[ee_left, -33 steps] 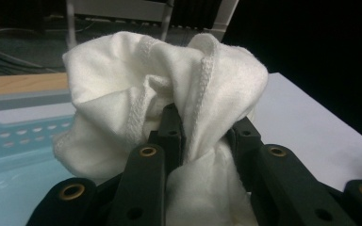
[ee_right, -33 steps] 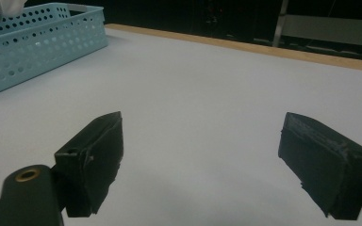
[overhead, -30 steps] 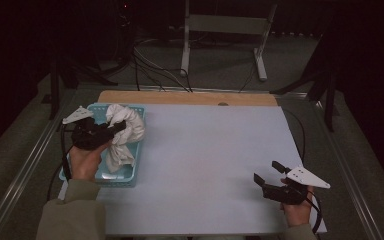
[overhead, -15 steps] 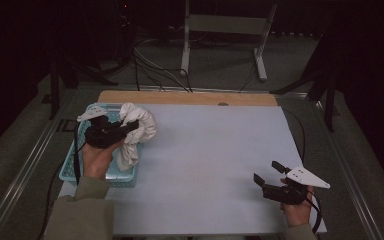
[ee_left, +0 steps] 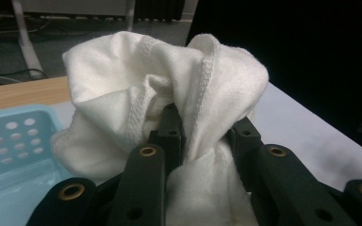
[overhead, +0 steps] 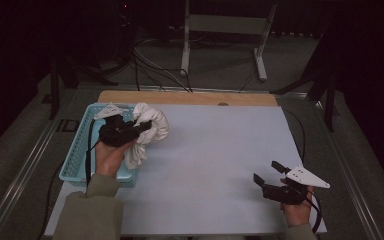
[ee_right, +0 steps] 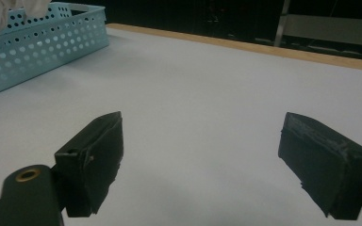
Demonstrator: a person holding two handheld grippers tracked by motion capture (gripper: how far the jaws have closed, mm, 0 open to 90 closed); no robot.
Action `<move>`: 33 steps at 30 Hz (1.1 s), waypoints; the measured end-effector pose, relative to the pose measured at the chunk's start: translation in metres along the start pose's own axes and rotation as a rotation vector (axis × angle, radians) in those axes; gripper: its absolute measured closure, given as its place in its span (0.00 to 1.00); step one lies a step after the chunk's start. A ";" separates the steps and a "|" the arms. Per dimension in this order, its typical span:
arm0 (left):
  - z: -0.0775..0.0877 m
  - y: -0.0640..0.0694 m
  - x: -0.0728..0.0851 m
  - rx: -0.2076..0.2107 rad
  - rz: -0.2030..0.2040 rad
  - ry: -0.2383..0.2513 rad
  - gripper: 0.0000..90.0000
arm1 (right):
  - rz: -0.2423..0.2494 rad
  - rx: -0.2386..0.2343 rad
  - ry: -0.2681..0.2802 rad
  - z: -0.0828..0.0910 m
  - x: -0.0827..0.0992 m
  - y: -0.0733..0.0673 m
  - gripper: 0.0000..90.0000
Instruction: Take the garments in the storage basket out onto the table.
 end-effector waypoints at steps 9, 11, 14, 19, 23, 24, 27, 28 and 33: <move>-0.013 0.010 -0.002 0.023 -0.007 -0.004 0.82 | 0.001 -0.001 0.001 0.000 0.000 0.000 0.16; -0.016 0.012 -0.003 0.030 -0.005 -0.001 0.82 | 0.001 0.000 0.000 0.000 0.000 0.000 0.16; -0.022 0.018 -0.004 0.045 -0.008 0.002 0.82 | 0.001 0.000 0.003 0.000 0.000 0.000 0.16; -0.028 0.024 -0.005 0.056 -0.013 0.000 0.82 | 0.004 0.000 0.005 0.000 -0.001 0.000 0.16; -0.034 0.028 -0.005 0.064 -0.012 0.000 0.82 | 0.004 0.000 0.005 0.000 -0.001 0.000 0.16; -0.035 0.029 -0.005 0.068 -0.013 -0.002 0.82 | 0.004 0.000 0.006 0.001 -0.001 0.000 0.16; -0.039 0.033 -0.006 0.075 -0.017 -0.002 0.82 | 0.004 -0.001 0.004 0.000 -0.001 0.000 0.16; -0.040 0.034 -0.006 0.076 -0.016 -0.002 0.82 | 0.004 0.000 0.004 0.000 -0.001 0.000 0.16; -0.048 0.037 -0.005 0.079 -0.013 -0.008 0.82 | 0.006 -0.001 0.003 0.000 -0.001 0.000 0.16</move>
Point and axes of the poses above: each handheld gripper's, and its own axes: z roughly backward along the jaws, x roughly out of its underside, y roughly to its right, the point moved 9 cm from there along -z, roughly forward along the jaws, and after that the axes turned 8 degrees about -y, right-handed, at the moved point
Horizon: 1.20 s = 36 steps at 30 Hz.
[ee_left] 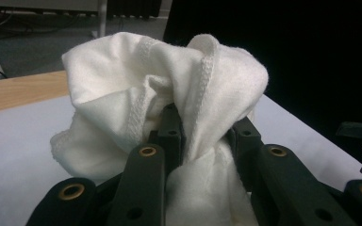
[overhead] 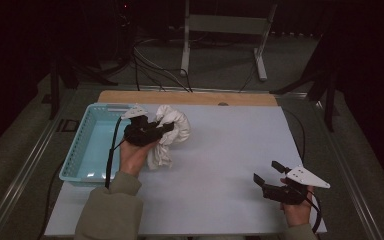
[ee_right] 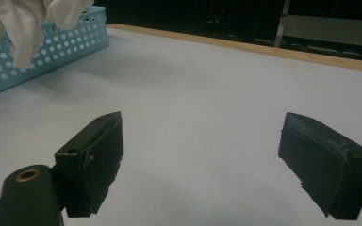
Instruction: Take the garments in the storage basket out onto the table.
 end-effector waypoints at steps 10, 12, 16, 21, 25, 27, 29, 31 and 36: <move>-0.009 0.004 0.001 0.002 0.000 -0.001 0.82 | 0.000 0.000 0.001 0.000 0.000 0.000 0.16; -0.012 0.007 0.001 0.006 -0.003 -0.001 0.82 | 0.001 -0.001 -0.001 0.000 0.000 0.000 0.16; -0.015 0.009 0.002 0.009 -0.005 -0.006 0.82 | 0.001 -0.001 0.000 0.000 0.000 0.000 0.16; -0.021 0.012 0.004 0.014 -0.006 -0.014 0.82 | 0.001 -0.001 0.000 0.000 0.000 0.000 0.16; -0.025 0.015 0.005 0.019 -0.007 -0.015 0.82 | 0.001 -0.001 0.001 0.000 0.000 0.000 0.16; -0.028 0.017 0.005 0.022 -0.009 -0.019 0.82 | 0.001 -0.001 0.001 0.000 0.000 0.000 0.16; -0.033 0.019 0.007 0.026 -0.014 -0.029 0.82 | 0.002 -0.002 0.001 0.000 0.000 0.000 0.16; -0.036 0.021 0.008 0.027 -0.018 -0.034 0.82 | 0.001 -0.002 0.000 0.000 0.000 0.000 0.16; -0.043 0.026 0.011 0.032 -0.028 -0.049 0.82 | -0.001 -0.003 0.002 0.000 0.000 0.000 0.16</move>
Point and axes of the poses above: each handheld gripper's, and its own axes: z roughly backward along the jaws, x roughly out of its underside, y roughly to its right, the point moved 9 cm from there along -z, roughly forward along the jaws, and after that the axes turned 8 degrees about -y, right-handed, at the moved point
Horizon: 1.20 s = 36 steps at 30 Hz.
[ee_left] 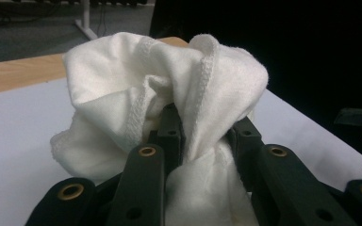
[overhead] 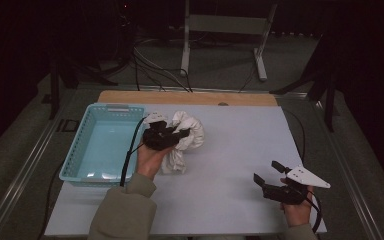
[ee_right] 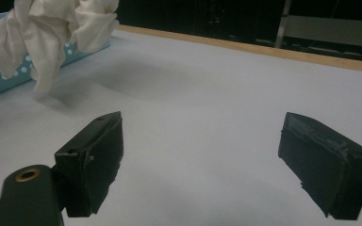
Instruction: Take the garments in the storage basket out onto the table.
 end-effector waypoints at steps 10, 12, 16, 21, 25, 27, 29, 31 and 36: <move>-0.014 0.007 0.003 0.010 -0.006 -0.019 0.82 | -0.005 0.001 0.001 0.000 0.000 0.001 0.16; -0.016 0.008 0.004 0.014 -0.006 -0.020 0.82 | -0.006 0.001 0.001 0.000 0.000 0.002 0.16; -0.020 0.010 0.004 0.019 -0.003 -0.022 0.82 | -0.003 0.002 0.001 0.000 0.000 0.002 0.16; -0.027 0.014 0.006 0.025 -0.004 -0.030 0.81 | -0.008 0.001 0.002 0.001 0.000 0.002 0.16; -0.034 0.016 0.009 0.024 -0.009 -0.044 0.81 | -0.002 0.001 0.002 0.000 0.000 0.002 0.16; -0.037 0.016 0.011 0.022 -0.009 -0.053 0.81 | -0.004 0.001 0.002 0.001 0.000 0.002 0.16; -0.041 0.016 0.014 0.022 -0.006 -0.062 0.81 | -0.005 0.002 0.003 0.001 0.000 0.002 0.16; -0.045 0.017 0.016 0.023 -0.004 -0.071 0.80 | -0.005 0.002 0.004 0.001 0.000 0.002 0.16; -0.054 0.018 0.021 0.034 0.011 -0.087 0.79 | -0.003 0.002 0.002 0.001 0.000 0.002 0.16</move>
Point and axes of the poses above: each handheld gripper's, and its own axes: z roughly backward along the jaws, x roughly out of its underside, y roughly to its right, the point moved 9 cm from there along -z, roughly forward along the jaws, and after that the axes turned 8 degrees about -y, right-handed, at the moved point
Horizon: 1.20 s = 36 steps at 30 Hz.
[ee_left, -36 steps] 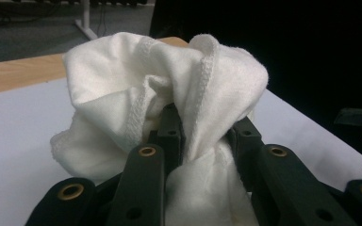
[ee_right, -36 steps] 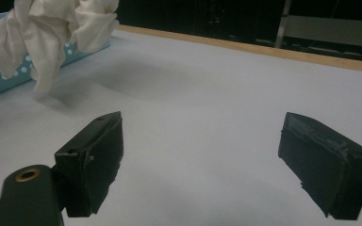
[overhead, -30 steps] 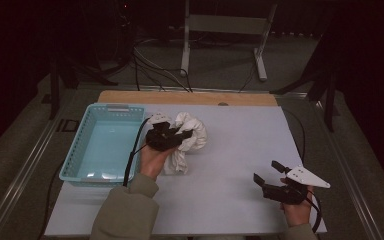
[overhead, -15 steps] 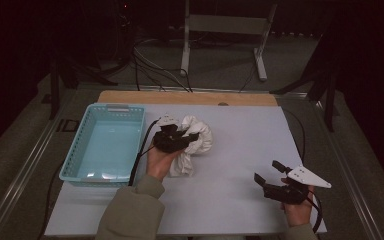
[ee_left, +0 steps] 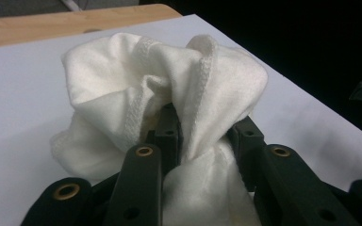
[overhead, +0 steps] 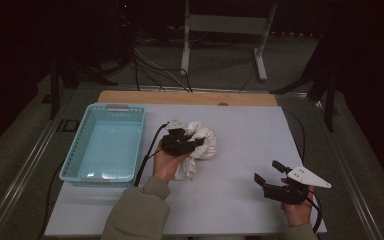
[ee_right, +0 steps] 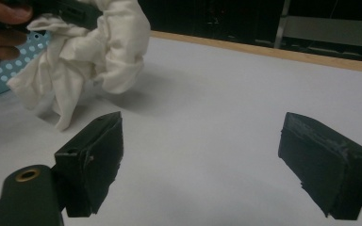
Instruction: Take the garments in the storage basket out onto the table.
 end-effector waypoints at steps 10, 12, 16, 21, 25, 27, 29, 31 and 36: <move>-0.003 -0.004 0.002 -0.026 0.050 -0.020 0.07 | -0.001 0.002 0.000 0.001 0.000 0.000 0.16; 0.001 -0.004 0.001 -0.012 0.044 -0.008 0.01 | 0.000 0.002 0.000 0.001 0.000 0.000 0.16; 0.011 -0.006 -0.006 -0.016 0.050 0.040 0.00 | 0.000 0.002 -0.001 0.001 0.000 0.000 0.16; 0.020 -0.008 -0.009 -0.035 0.047 0.063 0.00 | 0.000 0.002 0.000 0.001 0.000 0.000 0.16; 0.031 -0.009 -0.014 -0.033 0.054 0.103 0.00 | -0.001 0.002 0.000 0.001 0.000 0.000 0.16; 0.037 -0.010 -0.015 -0.043 0.051 0.113 0.00 | -0.002 0.002 0.001 0.001 0.000 0.000 0.16; 0.044 -0.012 -0.016 -0.049 0.047 0.124 0.00 | -0.002 0.002 0.000 0.001 0.001 0.000 0.16; 0.049 -0.013 -0.017 -0.059 0.045 0.130 0.00 | -0.001 0.002 0.001 0.001 0.000 0.000 0.16; 0.066 -0.018 -0.018 -0.091 0.040 0.154 0.00 | -0.002 0.000 -0.002 0.000 0.001 0.000 0.16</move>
Point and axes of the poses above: each handheld gripper's, and its own axes: z roughly backward along the jaws, x roughly out of its underside, y roughly to its right, the point moved 9 cm from there along -z, roughly forward along the jaws, and after that the axes turned 8 degrees about -y, right-handed, at the moved point
